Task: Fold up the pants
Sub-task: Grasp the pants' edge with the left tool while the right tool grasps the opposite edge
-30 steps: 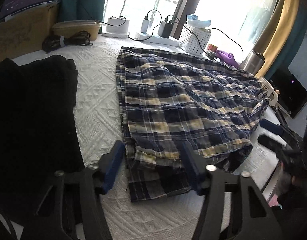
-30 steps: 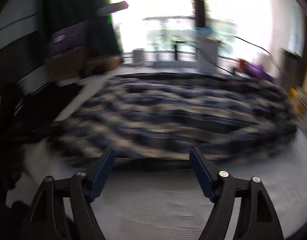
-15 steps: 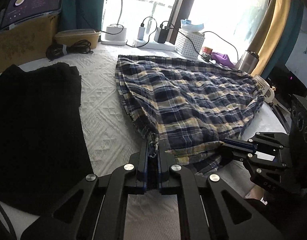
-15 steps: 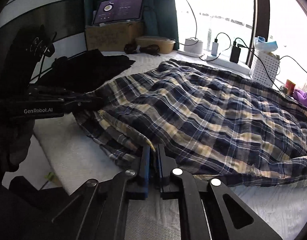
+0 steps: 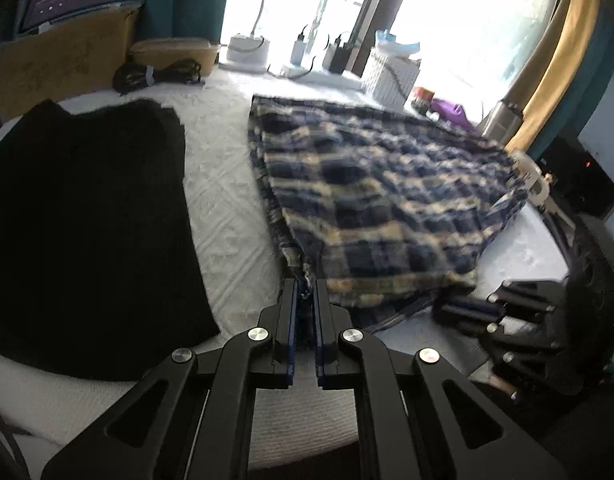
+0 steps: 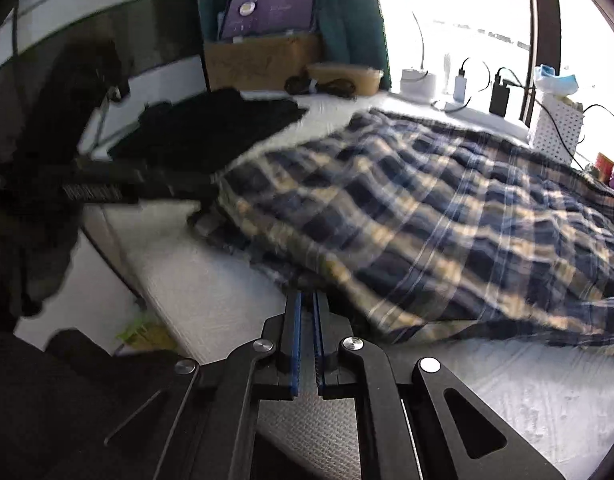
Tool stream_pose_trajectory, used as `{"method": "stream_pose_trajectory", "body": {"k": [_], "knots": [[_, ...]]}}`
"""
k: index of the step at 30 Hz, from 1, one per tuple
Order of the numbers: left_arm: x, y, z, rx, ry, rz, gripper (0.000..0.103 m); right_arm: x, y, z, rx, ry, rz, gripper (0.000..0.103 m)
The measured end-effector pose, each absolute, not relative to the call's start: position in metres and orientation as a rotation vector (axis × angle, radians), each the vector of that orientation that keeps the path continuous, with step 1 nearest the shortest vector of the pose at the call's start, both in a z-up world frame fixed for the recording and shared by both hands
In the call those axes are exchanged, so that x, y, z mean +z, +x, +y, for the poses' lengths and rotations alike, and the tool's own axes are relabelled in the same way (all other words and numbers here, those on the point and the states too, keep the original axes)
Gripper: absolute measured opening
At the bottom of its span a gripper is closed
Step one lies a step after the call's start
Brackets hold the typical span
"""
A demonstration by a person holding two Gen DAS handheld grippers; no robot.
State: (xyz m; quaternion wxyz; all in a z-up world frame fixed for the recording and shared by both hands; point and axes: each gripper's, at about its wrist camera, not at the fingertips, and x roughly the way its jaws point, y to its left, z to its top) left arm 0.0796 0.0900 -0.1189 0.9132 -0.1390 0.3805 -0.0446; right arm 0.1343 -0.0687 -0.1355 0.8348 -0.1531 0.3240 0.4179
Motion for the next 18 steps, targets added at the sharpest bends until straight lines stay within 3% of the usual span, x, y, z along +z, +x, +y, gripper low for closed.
{"method": "stream_pose_trajectory", "body": {"k": [2, 3, 4, 6, 14, 15, 16, 17, 18], "knots": [[-0.115, 0.083, 0.091, -0.083, -0.287, 0.772, 0.007, -0.128, 0.133, -0.074, 0.889, -0.295, 0.661, 0.006], [-0.114, 0.087, 0.093, -0.073, -0.289, 0.77, 0.013, -0.123, 0.132, -0.078, 0.889, -0.28, 0.642, 0.006], [-0.115, 0.091, 0.095, -0.062, -0.293, 0.77, 0.028, -0.117, 0.131, -0.083, 0.884, -0.265, 0.625, 0.006], [-0.113, 0.099, 0.1, -0.049, -0.314, 0.754, 0.046, -0.109, 0.134, -0.091, 0.854, -0.252, 0.603, 0.006], [-0.123, 0.132, 0.095, -0.054, -0.292, 0.757, 0.046, -0.112, 0.163, -0.112, 0.699, -0.2, 0.617, 0.01], [-0.125, 0.133, 0.093, -0.059, -0.287, 0.76, 0.036, -0.113, 0.167, -0.115, 0.687, -0.187, 0.624, 0.027], [-0.127, 0.134, 0.09, -0.065, -0.274, 0.769, 0.02, -0.115, 0.169, -0.119, 0.679, -0.168, 0.629, 0.045], [-0.131, 0.134, 0.086, -0.063, -0.255, 0.785, 0.015, -0.115, 0.171, -0.122, 0.675, -0.148, 0.63, 0.089], [-0.133, 0.133, 0.084, -0.061, -0.243, 0.79, 0.011, -0.116, 0.172, -0.125, 0.677, -0.123, 0.626, 0.103]]}}
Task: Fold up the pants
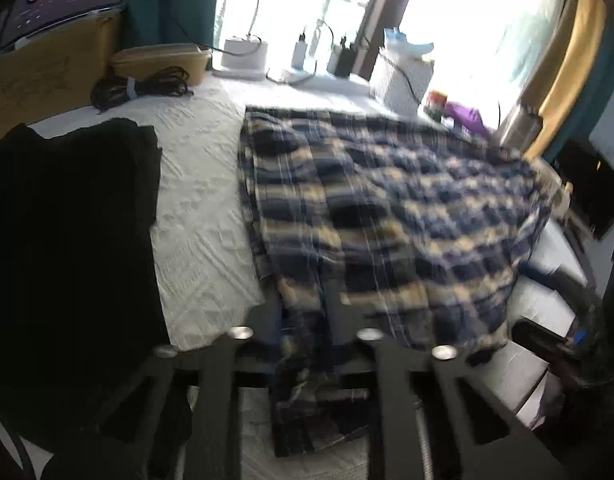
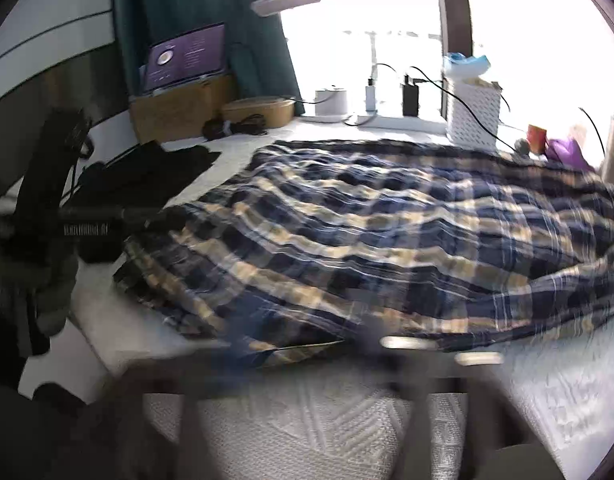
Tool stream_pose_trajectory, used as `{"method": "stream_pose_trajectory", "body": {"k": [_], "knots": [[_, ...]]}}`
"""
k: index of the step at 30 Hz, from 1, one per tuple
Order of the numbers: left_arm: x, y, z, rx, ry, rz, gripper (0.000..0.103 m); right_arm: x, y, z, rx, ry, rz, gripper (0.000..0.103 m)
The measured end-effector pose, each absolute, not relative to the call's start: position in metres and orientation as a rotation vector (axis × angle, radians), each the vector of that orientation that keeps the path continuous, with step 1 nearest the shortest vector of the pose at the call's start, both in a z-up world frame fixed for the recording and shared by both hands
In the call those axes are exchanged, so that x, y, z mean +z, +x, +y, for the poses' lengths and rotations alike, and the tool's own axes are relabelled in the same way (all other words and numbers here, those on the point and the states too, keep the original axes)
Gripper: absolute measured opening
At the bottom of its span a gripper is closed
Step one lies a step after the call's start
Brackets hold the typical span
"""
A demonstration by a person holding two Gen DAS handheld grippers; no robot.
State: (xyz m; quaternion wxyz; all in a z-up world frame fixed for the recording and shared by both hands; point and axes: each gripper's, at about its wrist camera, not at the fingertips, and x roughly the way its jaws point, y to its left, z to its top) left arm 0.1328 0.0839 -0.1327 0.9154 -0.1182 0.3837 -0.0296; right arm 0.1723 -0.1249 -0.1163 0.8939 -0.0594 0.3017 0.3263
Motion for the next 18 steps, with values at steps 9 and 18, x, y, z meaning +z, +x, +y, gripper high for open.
{"method": "stream_pose_trajectory", "body": {"k": [9, 18], "knots": [[-0.132, 0.108, 0.089, -0.004, -0.242, 0.777, 0.004, -0.127, 0.181, -0.134, 0.639, -0.101, 0.656, 0.103], [-0.123, 0.098, 0.098, -0.015, -0.283, 0.808, 0.003, -0.125, 0.183, -0.155, 0.59, -0.066, 0.644, 0.103]]}}
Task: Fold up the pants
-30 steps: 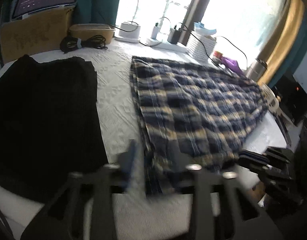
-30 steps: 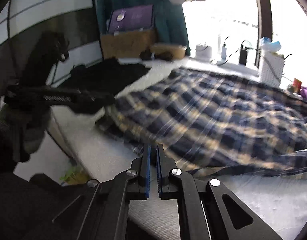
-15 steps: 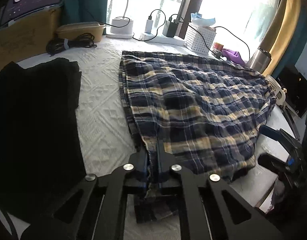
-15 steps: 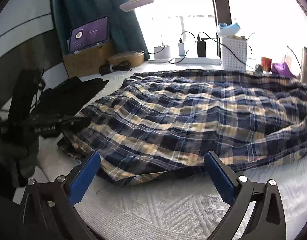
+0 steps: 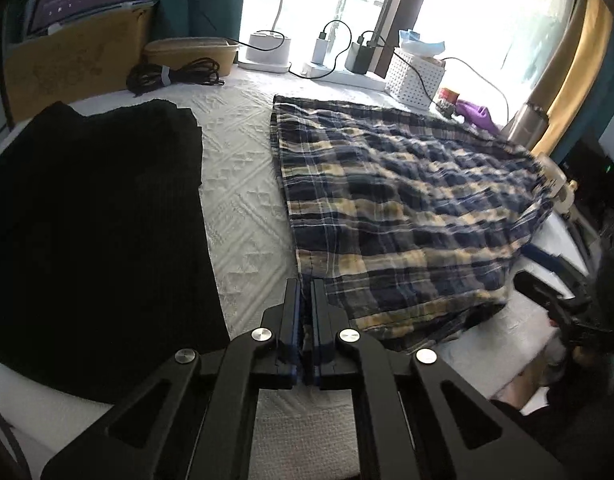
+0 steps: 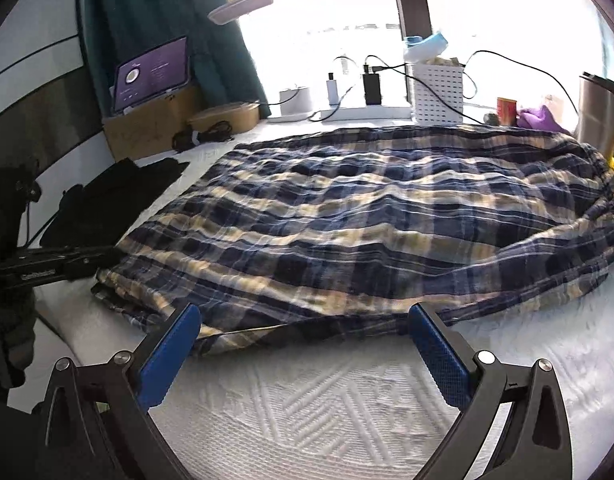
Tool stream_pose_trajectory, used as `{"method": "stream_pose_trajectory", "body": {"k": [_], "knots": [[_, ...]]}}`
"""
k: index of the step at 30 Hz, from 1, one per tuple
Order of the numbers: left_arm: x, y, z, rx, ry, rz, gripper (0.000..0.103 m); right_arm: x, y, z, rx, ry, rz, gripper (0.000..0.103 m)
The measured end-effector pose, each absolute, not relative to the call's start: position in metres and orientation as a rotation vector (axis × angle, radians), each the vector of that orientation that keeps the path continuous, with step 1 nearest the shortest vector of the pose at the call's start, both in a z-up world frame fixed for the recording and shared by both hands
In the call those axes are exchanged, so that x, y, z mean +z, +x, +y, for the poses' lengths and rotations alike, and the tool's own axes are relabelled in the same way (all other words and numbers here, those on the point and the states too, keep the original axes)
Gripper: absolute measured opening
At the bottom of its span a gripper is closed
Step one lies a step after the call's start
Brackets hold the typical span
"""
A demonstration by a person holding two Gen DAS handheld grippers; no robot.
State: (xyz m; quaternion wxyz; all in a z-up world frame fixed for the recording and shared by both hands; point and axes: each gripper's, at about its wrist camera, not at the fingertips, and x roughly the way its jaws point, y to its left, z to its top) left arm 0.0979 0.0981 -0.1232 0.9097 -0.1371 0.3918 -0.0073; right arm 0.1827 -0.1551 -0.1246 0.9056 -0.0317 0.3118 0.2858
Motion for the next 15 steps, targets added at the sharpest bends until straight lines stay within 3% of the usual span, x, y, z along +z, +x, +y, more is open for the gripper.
{"method": "stream_pose_trajectory", "body": {"k": [3, 5, 7, 15], "knots": [[-0.11, 0.104, 0.107, -0.001, -0.308, 0.768, 0.004, -0.122, 0.185, -0.162, 0.57, -0.056, 0.638, 0.103], [-0.103, 0.115, 0.111, 0.007, -0.299, 0.748, 0.01, -0.121, 0.186, -0.167, 0.555, -0.05, 0.632, 0.103], [-0.098, 0.126, 0.109, 0.001, -0.286, 0.73, 0.029, -0.121, 0.188, -0.172, 0.537, -0.044, 0.628, 0.103], [-0.095, 0.18, 0.063, -0.118, -0.169, 0.751, 0.029, -0.123, 0.195, -0.197, 0.462, -0.007, 0.632, 0.103]]}}
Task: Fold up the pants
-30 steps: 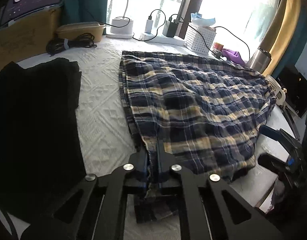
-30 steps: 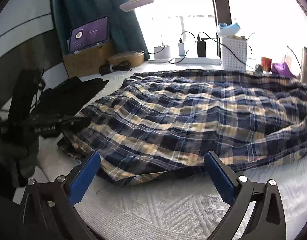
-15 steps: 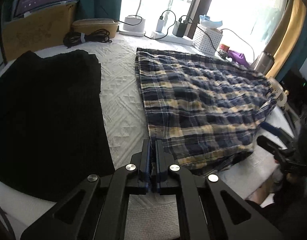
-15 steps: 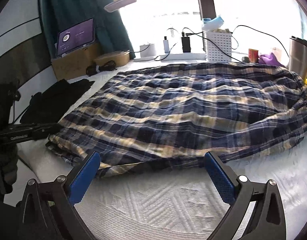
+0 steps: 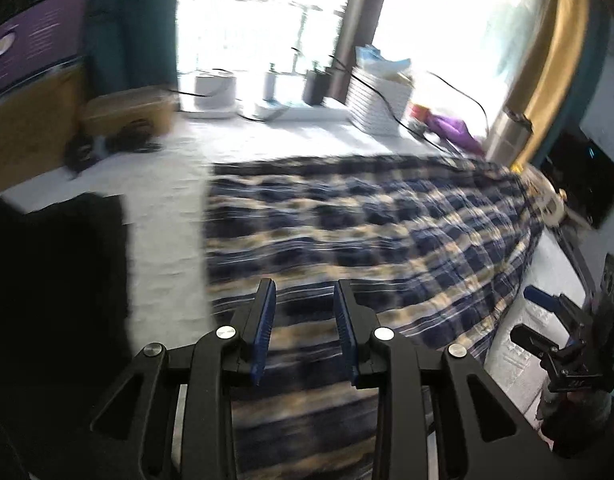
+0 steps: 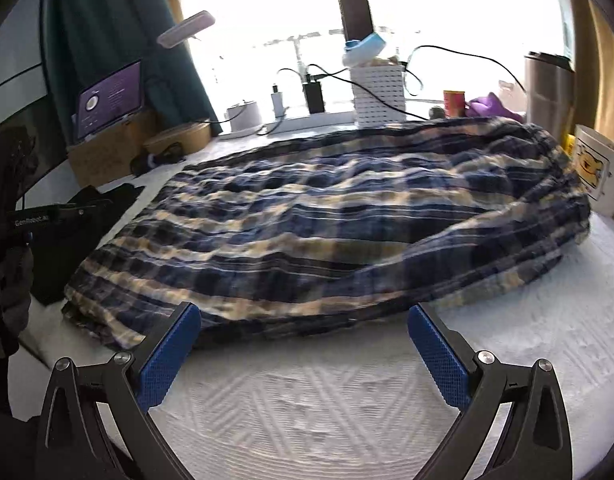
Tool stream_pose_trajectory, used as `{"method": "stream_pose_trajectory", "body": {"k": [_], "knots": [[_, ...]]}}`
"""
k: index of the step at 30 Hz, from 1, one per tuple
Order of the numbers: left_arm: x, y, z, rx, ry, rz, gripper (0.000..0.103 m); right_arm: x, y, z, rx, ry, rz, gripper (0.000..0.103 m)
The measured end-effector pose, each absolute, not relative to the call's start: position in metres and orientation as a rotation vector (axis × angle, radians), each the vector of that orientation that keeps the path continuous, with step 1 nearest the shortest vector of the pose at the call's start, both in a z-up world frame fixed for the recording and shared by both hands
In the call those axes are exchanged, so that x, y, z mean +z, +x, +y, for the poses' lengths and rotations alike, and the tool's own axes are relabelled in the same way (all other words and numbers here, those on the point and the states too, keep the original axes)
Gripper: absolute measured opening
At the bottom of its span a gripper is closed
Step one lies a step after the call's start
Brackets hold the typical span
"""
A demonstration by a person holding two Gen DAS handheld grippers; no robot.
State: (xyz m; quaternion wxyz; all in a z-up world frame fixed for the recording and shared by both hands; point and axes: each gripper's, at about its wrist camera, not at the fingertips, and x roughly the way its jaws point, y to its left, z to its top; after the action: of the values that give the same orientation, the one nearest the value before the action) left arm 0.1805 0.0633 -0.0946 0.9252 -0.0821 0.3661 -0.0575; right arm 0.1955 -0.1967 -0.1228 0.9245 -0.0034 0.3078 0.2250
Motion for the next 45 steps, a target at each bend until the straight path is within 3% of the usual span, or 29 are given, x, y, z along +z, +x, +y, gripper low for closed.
{"method": "stream_pose_trajectory", "body": {"k": [8, 14, 31, 45], "knots": [[-0.129, 0.207, 0.032, -0.131, -0.088, 0.855, 0.029, -0.123, 0.203, -0.22, 0.408, 0.022, 0.634, 0.103], [-0.132, 0.193, 0.043, -0.11, -0.087, 0.83, 0.029, -0.124, 0.216, -0.24, 0.331, 0.045, 0.672, 0.103], [-0.118, 0.177, 0.09, 0.032, -0.11, 0.795, 0.029, -0.117, 0.221, -0.255, 0.238, 0.024, 0.683, 0.103], [-0.108, 0.22, 0.098, -0.002, -0.086, 0.772, 0.029, -0.096, 0.261, -0.314, 0.101, 0.055, 0.671, 0.103]]}}
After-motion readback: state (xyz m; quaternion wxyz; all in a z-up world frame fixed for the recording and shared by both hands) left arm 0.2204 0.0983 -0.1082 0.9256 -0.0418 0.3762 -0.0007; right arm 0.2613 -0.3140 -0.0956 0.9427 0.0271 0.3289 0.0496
